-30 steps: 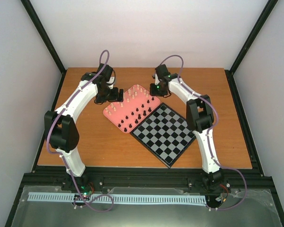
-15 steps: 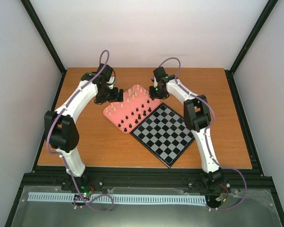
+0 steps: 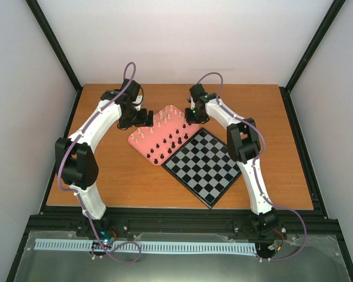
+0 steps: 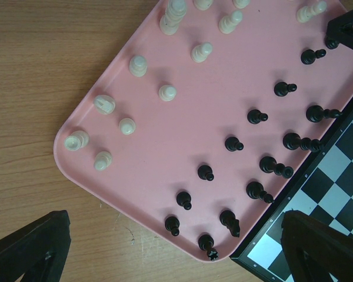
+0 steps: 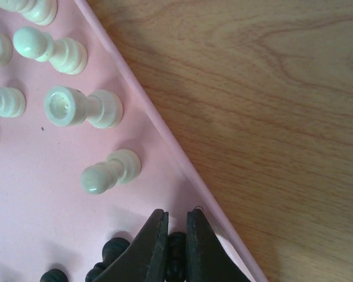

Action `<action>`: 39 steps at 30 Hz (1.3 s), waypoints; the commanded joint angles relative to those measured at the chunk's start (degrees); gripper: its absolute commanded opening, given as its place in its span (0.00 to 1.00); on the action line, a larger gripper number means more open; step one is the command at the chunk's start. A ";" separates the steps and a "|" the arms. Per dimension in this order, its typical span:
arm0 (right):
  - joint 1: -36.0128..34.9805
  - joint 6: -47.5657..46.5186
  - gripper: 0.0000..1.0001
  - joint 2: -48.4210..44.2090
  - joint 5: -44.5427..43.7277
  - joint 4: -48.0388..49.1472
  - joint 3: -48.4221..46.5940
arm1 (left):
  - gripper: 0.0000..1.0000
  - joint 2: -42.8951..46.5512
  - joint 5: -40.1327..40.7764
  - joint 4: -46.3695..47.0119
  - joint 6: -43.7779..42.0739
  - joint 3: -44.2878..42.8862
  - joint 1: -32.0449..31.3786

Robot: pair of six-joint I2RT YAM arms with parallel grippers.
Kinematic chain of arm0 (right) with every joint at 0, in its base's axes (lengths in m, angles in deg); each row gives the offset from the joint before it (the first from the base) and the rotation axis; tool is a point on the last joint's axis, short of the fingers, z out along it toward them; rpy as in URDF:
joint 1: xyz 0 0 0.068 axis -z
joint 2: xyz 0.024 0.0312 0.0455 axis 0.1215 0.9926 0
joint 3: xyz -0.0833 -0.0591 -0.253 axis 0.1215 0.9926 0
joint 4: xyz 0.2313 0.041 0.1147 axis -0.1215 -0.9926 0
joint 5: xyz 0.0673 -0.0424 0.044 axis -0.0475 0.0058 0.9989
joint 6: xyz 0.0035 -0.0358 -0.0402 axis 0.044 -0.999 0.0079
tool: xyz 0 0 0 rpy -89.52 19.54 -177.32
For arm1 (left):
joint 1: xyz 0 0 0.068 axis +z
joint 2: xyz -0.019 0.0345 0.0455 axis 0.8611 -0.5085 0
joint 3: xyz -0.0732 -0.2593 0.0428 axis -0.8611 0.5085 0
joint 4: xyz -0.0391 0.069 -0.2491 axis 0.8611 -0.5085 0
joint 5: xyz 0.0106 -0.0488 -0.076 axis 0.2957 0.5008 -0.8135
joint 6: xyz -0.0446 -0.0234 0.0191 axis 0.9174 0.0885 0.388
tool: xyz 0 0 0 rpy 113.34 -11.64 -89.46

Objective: Set up the chess pieces on the board
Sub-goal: Pick up the chess piece from the storage box, then place the chess piece on the chessboard.

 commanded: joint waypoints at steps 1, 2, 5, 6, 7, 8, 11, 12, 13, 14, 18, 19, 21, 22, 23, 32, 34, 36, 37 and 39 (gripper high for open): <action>-0.28 -0.42 0.07 -0.19 -1.66 -1.11 -1.02 | 1.00 -0.07 -0.14 0.00 0.30 -0.79 0.22; -0.27 -0.49 0.06 -0.57 -1.77 -1.14 -1.11 | 1.00 -0.09 -0.16 0.00 0.32 -0.86 0.26; -0.28 -0.68 0.06 -2.78 -2.42 -1.46 -1.13 | 1.00 0.04 0.08 -0.10 0.29 -1.01 0.26; -0.27 -0.84 0.06 -4.16 -2.69 -1.71 -1.10 | 1.00 0.08 0.11 -0.13 0.24 -1.05 0.27; -0.23 -1.08 0.06 -5.42 -2.84 -1.90 -0.88 | 1.00 0.15 0.12 -0.09 0.23 -1.06 0.27; -0.27 -1.29 0.06 -6.64 -2.99 -2.10 -0.57 | 1.00 0.20 0.13 -0.13 0.21 -1.06 0.23; -0.27 -1.85 0.06 -11.35 -3.04 -2.43 1.89 | 1.00 0.37 0.17 -0.09 0.22 -0.97 0.27; -0.27 -1.93 0.06 -13.14 -3.30 -2.57 3.29 | 1.00 0.47 0.23 -0.15 0.12 -0.97 0.26; -0.25 -1.96 0.06 -14.92 -3.65 -2.60 5.25 | 1.00 0.56 0.29 -0.10 0.21 -0.97 0.27; -0.19 -1.88 0.06 -17.04 -3.93 -2.40 7.88 | 1.00 0.60 0.29 -0.09 0.16 -0.95 0.27; 0.65 -1.47 0.06 -25.93 -4.75 -0.80 20.70 | 1.00 0.91 0.43 -0.09 0.13 -0.81 0.27; 1.06 -1.24 0.05 -28.29 -5.05 -0.49 24.38 | 1.00 1.02 0.39 -0.09 0.14 -0.80 0.27; 2.33 -0.86 0.05 -32.98 -5.81 0.16 31.34 | 1.00 1.17 0.36 -0.02 0.13 -0.72 0.27; 3.30 -0.71 0.05 -35.24 -5.85 0.34 34.63 | 1.00 1.20 0.25 0.01 0.14 -0.63 0.27; 4.23 -0.49 0.05 -37.45 -5.94 0.51 37.83 | 1.00 1.30 0.15 0.08 0.22 -0.48 0.27; 10.31 -1.37 0.05 -48.98 -7.53 1.03 55.48 | 1.00 0.97 -0.45 0.42 0.37 -0.36 0.26; 12.34 -1.29 0.05 -49.68 -7.37 1.34 57.35 | 1.00 0.96 -0.41 0.42 0.36 -0.29 0.27; 13.15 -1.28 0.05 -50.23 -7.08 1.67 59.06 | 1.00 1.00 -0.29 0.35 0.36 -0.27 0.27; 13.39 -1.32 0.05 -50.55 -7.00 1.78 59.82 | 1.00 1.07 -0.24 0.35 0.39 -0.14 0.27; 13.65 -1.33 0.05 -51.02 -7.28 1.97 61.16 | 1.00 1.19 -0.09 0.31 0.39 0.06 0.27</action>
